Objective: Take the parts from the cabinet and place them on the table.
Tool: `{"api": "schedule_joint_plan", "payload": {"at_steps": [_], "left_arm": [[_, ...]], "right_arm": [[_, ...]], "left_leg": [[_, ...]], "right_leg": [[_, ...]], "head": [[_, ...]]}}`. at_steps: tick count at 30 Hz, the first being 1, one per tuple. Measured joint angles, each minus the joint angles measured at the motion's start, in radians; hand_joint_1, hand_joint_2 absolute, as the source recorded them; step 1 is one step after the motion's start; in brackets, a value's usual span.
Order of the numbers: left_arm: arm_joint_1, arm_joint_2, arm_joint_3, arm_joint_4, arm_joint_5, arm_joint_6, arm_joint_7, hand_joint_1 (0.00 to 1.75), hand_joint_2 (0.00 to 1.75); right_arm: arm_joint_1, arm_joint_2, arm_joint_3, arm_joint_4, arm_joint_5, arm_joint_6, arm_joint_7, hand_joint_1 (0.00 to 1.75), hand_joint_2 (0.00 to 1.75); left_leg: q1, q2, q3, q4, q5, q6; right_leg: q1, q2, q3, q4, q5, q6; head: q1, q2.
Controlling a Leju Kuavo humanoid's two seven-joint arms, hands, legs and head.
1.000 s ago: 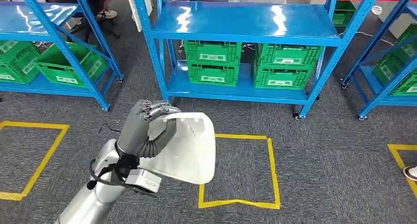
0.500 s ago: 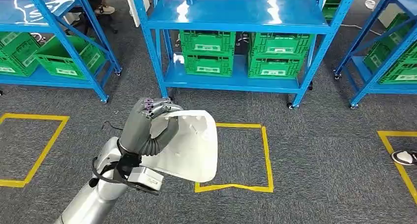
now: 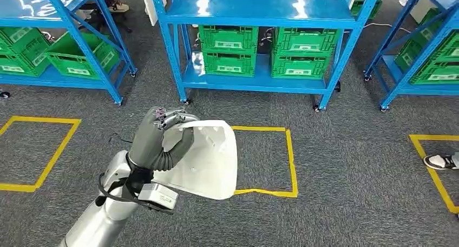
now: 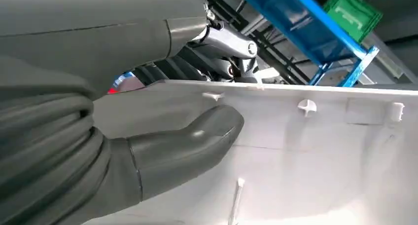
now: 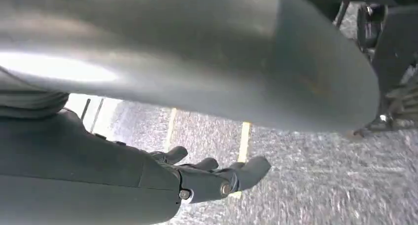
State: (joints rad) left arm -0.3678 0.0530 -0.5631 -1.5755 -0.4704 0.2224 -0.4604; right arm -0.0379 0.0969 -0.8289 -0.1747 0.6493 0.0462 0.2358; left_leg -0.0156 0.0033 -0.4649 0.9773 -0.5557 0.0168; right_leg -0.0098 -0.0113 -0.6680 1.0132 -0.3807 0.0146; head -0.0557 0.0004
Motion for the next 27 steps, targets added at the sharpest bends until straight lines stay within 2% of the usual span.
{"api": "schedule_joint_plan", "payload": {"at_steps": [1, 2, 4, 5, 6, 7, 8, 9, 10, 11, 12, 13, 15, 16, 17, 18, 20, 21, 22, 23, 24, 25, 26, 27], "left_arm": [[-0.001, 0.000, 0.000, 0.000, 0.000, 0.000, -0.002, 1.75, 1.75], [-0.001, 0.001, 0.000, 0.001, -0.005, 0.000, -0.001, 1.75, 1.75], [0.001, 0.002, 0.000, 0.006, -0.022, 0.000, 0.013, 1.75, 1.75], [0.002, 0.003, 0.000, 0.009, -0.026, 0.003, 0.017, 1.75, 1.75], [0.003, 0.004, 0.000, 0.012, -0.030, 0.008, 0.019, 1.75, 1.75], [0.006, 0.005, 0.000, 0.014, -0.031, 0.012, 0.019, 1.75, 1.75], [0.008, 0.006, 0.000, 0.014, -0.032, 0.016, 0.019, 1.75, 1.75], [0.009, 0.006, 0.001, 0.014, -0.032, 0.019, 0.019, 1.75, 1.75], [0.008, 0.007, 0.002, 0.012, -0.032, 0.019, 0.019, 1.75, 1.75], [0.008, 0.007, 0.003, 0.009, -0.032, 0.019, 0.019, 1.75, 1.75], [0.007, 0.008, 0.003, 0.007, -0.032, 0.020, 0.019, 1.75, 1.75], [0.008, 0.007, 0.003, 0.007, -0.034, 0.021, 0.016, 1.75, 1.75], [0.009, 0.009, 0.004, 0.005, -0.034, 0.022, 0.016, 1.75, 1.75], [0.010, 0.011, 0.005, 0.005, -0.034, 0.022, 0.017, 1.75, 1.75], [0.011, 0.013, 0.007, 0.005, -0.034, 0.022, 0.016, 1.75, 1.75], [0.011, 0.014, 0.008, 0.005, -0.034, 0.023, 0.016, 1.75, 1.75], [0.015, 0.016, 0.013, 0.006, -0.033, 0.026, 0.016, 1.75, 1.75], [0.019, 0.017, 0.014, 0.006, -0.033, 0.026, 0.016, 1.75, 1.75], [0.023, 0.019, 0.014, 0.006, -0.032, 0.027, 0.016, 1.75, 1.75], [0.024, 0.021, 0.014, 0.007, -0.032, 0.027, 0.016, 1.75, 1.75], [0.024, 0.022, 0.015, 0.007, -0.032, 0.027, 0.016, 1.75, 1.75], [0.023, 0.022, 0.017, 0.005, -0.032, 0.028, 0.016, 1.75, 1.75], [0.021, 0.022, 0.019, 0.005, -0.032, 0.028, 0.016, 1.75, 1.75], [0.021, 0.022, 0.019, 0.005, -0.032, 0.028, 0.016, 1.75, 1.75]], "right_arm": [[0.000, -0.001, 0.000, 0.000, 0.002, 0.000, 0.000, 0.00, 0.00], [0.001, -0.001, 0.000, 0.000, 0.003, 0.001, -0.003, 0.00, 0.00], [0.004, 0.000, 0.000, 0.000, 0.006, 0.004, -0.007, 0.00, 0.00], [0.004, 0.000, 0.000, 0.000, 0.007, 0.004, -0.012, 0.00, 0.00], [0.004, 0.000, 0.000, 0.000, 0.008, 0.007, -0.018, 0.00, 0.00], [0.003, -0.001, 0.000, 0.000, 0.009, 0.008, -0.021, 0.00, 0.00], [0.003, -0.001, 0.000, 0.000, 0.009, 0.010, -0.023, 0.00, 0.00], [0.004, -0.002, 0.000, 0.000, 0.010, 0.014, -0.027, 0.00, 0.00], [0.005, -0.002, 0.000, 0.000, 0.010, 0.018, -0.031, 0.00, 0.00], [0.004, -0.002, 0.000, 0.000, 0.011, 0.019, -0.034, 0.00, 0.00], [0.007, -0.002, 0.000, 0.000, 0.011, 0.019, -0.037, 0.00, 0.00], [0.008, -0.002, 0.000, 0.000, 0.011, 0.021, -0.036, 0.00, 0.00], [0.008, -0.002, 0.000, 0.000, 0.011, 0.025, -0.036, 0.00, 0.00], [0.008, -0.001, 0.000, 0.000, 0.011, 0.029, -0.037, 0.00, 0.00], [0.008, -0.001, 0.000, 0.000, 0.011, 0.029, -0.037, 0.00, 0.00], [0.008, -0.002, 0.000, 0.000, 0.011, 0.031, -0.037, 0.00, 0.00], [0.009, -0.002, 0.000, 0.000, 0.011, 0.035, -0.037, 0.00, 0.00], [0.009, -0.002, 0.000, 0.000, 0.012, 0.035, -0.037, 0.00, 0.00], [0.009, -0.002, 0.000, 0.000, 0.012, 0.035, -0.037, 0.00, 0.00], [0.009, -0.002, 0.000, 0.000, 0.012, 0.035, -0.037, 0.00, 0.00], [0.009, -0.002, 0.000, 0.000, 0.013, 0.035, -0.037, 0.00, 0.00], [0.008, -0.002, 0.000, 0.000, 0.013, 0.035, -0.037, 0.00, 0.00], [0.007, -0.002, 0.000, 0.000, 0.013, 0.035, -0.037, 0.00, 0.00], [0.007, -0.002, 0.000, 0.000, 0.013, 0.035, -0.037, 0.00, 0.00]], "left_leg": [[0.008, 0.003, -0.006, -0.007, 0.017, 0.006], [0.008, 0.002, -0.018, -0.009, 0.029, 0.014], [0.009, 0.003, -0.042, -0.008, 0.051, 0.016], [0.009, 0.004, -0.056, -0.006, 0.061, 0.015], [0.010, 0.006, -0.068, -0.003, 0.069, 0.014], [0.011, 0.003, -0.081, 0.003, 0.078, 0.011], [0.013, -0.003, -0.095, 0.010, 0.085, 0.005], [0.016, -0.009, -0.110, 0.020, 0.089, -0.001], [0.019, -0.013, -0.122, 0.031, 0.092, -0.006], [0.020, -0.017, -0.134, 0.044, 0.094, -0.010], [0.018, -0.024, -0.149, 0.050, 0.096, -0.017], [0.016, -0.029, -0.148, 0.056, 0.097, -0.023], [0.016, -0.051, -0.152, 0.048, 0.110, -0.039], [0.017, -0.050, -0.161, 0.053, 0.110, -0.043], [0.019, -0.033, -0.171, 0.079, 0.084, -0.045], [0.020, -0.021, -0.195, 0.134, 0.042, -0.050], [0.024, -0.013, -0.259, 0.296, -0.043, -0.061], [0.025, -0.011, -0.277, 0.352, -0.060, -0.064], [0.026, -0.009, -0.271, 0.355, -0.050, -0.065], [0.026, -0.007, -0.242, 0.314, -0.021, -0.064], [0.026, -0.001, -0.195, 0.240, 0.015, -0.061], [0.025, 0.018, -0.136, 0.141, 0.051, -0.059], [0.023, 0.060, -0.088, 0.053, 0.052, -0.054], [0.013, 0.059, -0.080, 0.053, 0.057, -0.042]], "right_leg": [[-0.006, 0.002, -0.006, 0.008, -0.005, 0.002], [-0.004, 0.007, -0.017, 0.035, -0.055, 0.007], [-0.007, 0.009, -0.055, 0.165, -0.175, 0.017], [-0.008, 0.009, -0.075, 0.241, -0.209, 0.022], [-0.008, 0.009, -0.085, 0.293, -0.210, 0.025], [-0.009, 0.008, -0.075, 0.305, -0.186, 0.028], [-0.011, 0.009, -0.041, 0.271, -0.151, 0.029], [-0.013, 0.013, 0.019, 0.195, -0.124, 0.030], [-0.016, 0.028, 0.088, 0.101, -0.117, 0.031], [-0.022, 0.070, 0.138, 0.018, -0.156, 0.028], [-0.016, 0.080, 0.140, 0.029, -0.150, 0.014], [-0.017, 0.074, 0.137, 0.015, -0.160, 0.009], [-0.016, 0.054, 0.135, 0.018, -0.156, -0.011], [-0.021, 0.038, 0.132, 0.012, -0.146, -0.022], [-0.021, 0.028, 0.129, 0.011, -0.142, -0.030], [-0.021, 0.018, 0.124, 0.011, -0.138, -0.034], [-0.018, -0.005, 0.113, 0.012, -0.131, -0.037], [-0.017, -0.016, 0.108, 0.013, -0.128, -0.036], [-0.017, -0.027, 0.106, 0.013, -0.127, -0.035], [-0.017, -0.038, 0.105, 0.013, -0.126, -0.033], [-0.017, -0.047, 0.105, 0.014, -0.125, -0.032], [-0.017, -0.058, 0.106, 0.014, -0.125, -0.030], [-0.014, -0.067, 0.108, 0.015, -0.125, -0.025], [-0.011, -0.072, 0.106, 0.015, -0.123, -0.018]], "head": [[-0.001, 0.000], [0.002, 0.000], [0.008, 0.000], [0.008, 0.000], [0.008, 0.000], [0.008, 0.000], [0.008, 0.000], [0.008, 0.000], [0.009, 0.000], [0.010, 0.000], [0.009, 0.000], [0.014, 0.000], [0.010, 0.000], [0.013, 0.000], [0.010, 0.000], [0.007, 0.000], [0.005, 0.000], [0.005, 0.000], [0.005, 0.000], [0.005, 0.000], [0.005, 0.000], [0.005, 0.000], [0.004, 0.000], [0.005, 0.000]]}}
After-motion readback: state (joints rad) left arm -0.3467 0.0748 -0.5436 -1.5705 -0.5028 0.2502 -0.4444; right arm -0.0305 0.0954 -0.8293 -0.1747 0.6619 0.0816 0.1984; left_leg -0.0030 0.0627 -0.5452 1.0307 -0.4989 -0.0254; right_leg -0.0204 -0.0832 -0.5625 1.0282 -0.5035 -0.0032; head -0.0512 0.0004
